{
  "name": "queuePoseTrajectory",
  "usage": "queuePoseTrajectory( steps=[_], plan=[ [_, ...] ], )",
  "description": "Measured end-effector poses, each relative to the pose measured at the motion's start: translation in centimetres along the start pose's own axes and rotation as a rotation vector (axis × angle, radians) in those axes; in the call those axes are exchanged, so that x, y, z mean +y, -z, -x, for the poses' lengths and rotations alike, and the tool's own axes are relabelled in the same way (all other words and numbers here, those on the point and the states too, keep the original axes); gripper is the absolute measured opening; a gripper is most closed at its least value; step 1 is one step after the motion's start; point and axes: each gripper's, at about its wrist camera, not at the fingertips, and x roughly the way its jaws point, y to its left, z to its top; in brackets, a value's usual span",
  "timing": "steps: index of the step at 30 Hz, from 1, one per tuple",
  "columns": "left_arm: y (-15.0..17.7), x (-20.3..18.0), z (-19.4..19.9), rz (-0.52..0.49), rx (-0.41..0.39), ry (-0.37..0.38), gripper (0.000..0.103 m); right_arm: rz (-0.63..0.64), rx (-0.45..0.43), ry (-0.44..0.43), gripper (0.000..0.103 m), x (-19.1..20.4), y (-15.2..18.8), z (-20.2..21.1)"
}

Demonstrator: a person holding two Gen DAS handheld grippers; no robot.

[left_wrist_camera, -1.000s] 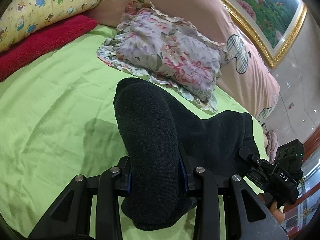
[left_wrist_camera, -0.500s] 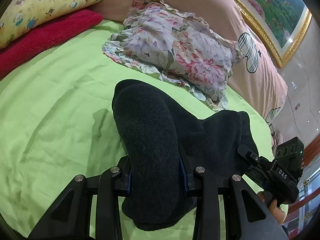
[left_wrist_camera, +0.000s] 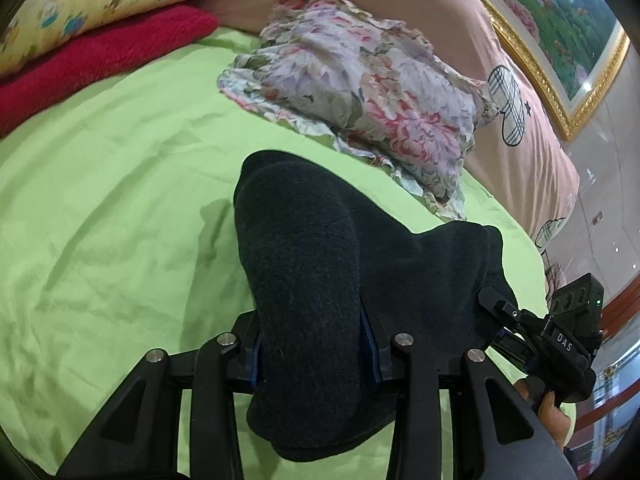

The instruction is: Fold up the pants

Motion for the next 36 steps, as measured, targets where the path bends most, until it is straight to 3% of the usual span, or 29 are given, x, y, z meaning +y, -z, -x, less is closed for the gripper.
queuePoseTrajectory(
  steps=[2, 6, 10, 16, 27, 36],
  plan=[
    [0.3, 0.4, -0.2, 0.008, 0.005, 0.001, 0.045, 0.009, 0.004, 0.024, 0.055, -0.2, 0.1, -0.1],
    [0.7, 1.5, -0.6, 0.052, 0.017, -0.013, 0.066, 0.04, 0.005, 0.046, 0.055, -0.3, 0.2, 0.0],
    [0.9, 2.1, -1.0, 0.072, 0.02, 0.007, 0.072, 0.067, -0.002, 0.084, 0.063, -1.2, 0.3, 0.4],
    [1.2, 1.0, -1.5, 0.012, 0.016, -0.043, 0.076, 0.043, -0.008, 0.111, 0.073, -3.3, 0.3, -0.2],
    [1.6, 1.4, -0.4, 0.016, 0.025, -0.064, 0.079, 0.038, -0.027, 0.117, 0.073, -3.4, 0.3, 1.2],
    [2.3, 1.4, 1.1, -0.044, 0.014, -0.117, 0.08, 0.082, -0.041, 0.143, 0.074, -1.8, 1.0, 2.5]
  ],
)
